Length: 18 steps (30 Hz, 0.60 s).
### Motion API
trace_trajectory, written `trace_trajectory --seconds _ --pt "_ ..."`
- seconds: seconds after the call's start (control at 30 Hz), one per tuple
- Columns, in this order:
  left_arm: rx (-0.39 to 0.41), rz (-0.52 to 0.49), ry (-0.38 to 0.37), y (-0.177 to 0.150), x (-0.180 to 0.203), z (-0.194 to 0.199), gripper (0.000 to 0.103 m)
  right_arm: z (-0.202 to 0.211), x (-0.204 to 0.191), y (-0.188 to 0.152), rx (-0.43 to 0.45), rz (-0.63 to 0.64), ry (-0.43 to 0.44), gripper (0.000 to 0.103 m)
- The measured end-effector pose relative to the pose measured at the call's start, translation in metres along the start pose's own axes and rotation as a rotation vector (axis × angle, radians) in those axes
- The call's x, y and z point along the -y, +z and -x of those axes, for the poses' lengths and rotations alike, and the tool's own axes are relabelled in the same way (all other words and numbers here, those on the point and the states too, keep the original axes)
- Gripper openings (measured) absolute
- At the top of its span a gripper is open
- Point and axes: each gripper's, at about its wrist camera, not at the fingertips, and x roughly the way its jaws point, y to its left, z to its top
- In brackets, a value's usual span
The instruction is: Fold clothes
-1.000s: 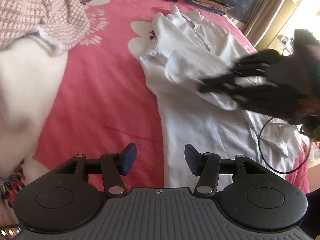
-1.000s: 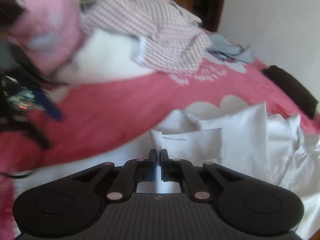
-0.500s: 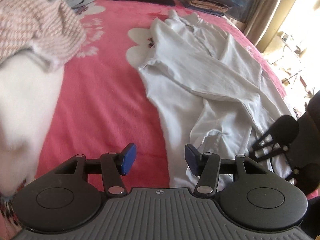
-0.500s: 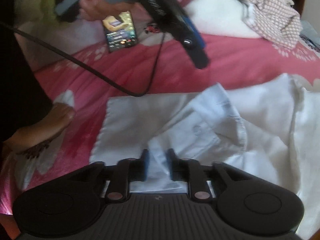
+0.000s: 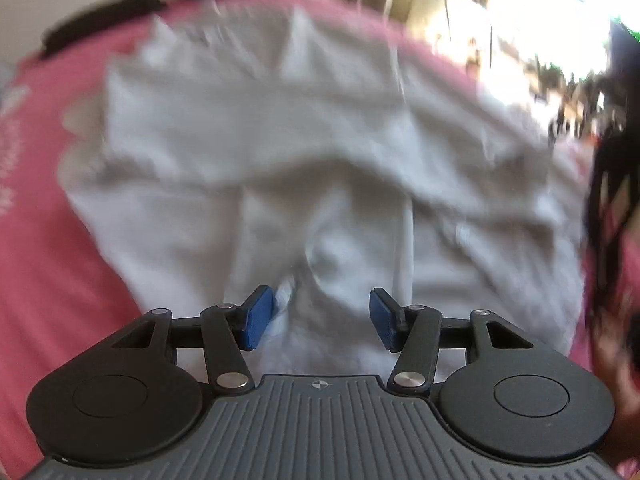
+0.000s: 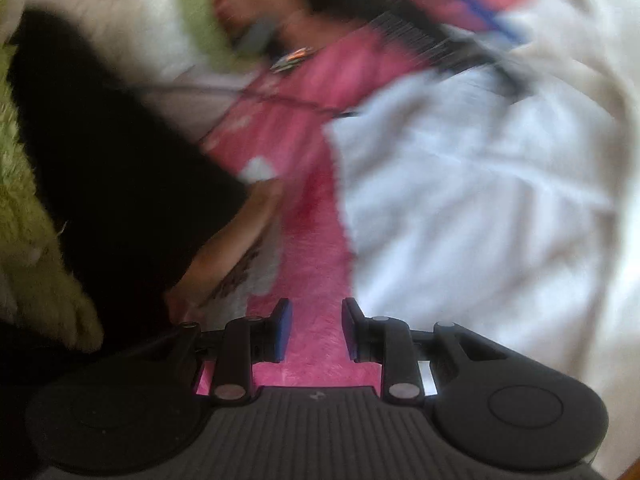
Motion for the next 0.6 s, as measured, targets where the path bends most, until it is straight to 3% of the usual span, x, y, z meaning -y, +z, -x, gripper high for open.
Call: trace_trajectory --seconds 0.07,0.2,0.4,0.5,0.6 --pt "0.013 -0.003 0.016 0.001 -0.003 0.009 0.053 0.024 0.019 -0.01 0.114 -0.128 -0.083 0.029" --pt "0.043 0.155 -0.04 0.017 -0.042 0.053 0.055 0.093 0.062 -0.024 0.399 -0.37 -0.239 0.029" --pt "0.033 0.323 0.047 0.06 -0.108 0.109 0.055 0.198 0.119 -0.029 0.72 -0.631 -0.327 0.035" --pt "0.092 0.413 0.085 0.091 -0.141 0.123 0.056 0.228 0.135 -0.017 0.796 -0.66 -0.363 0.039" --pt "0.191 0.427 0.16 0.126 -0.166 0.11 0.057 0.245 0.158 0.006 0.784 -0.655 -0.471 0.046"
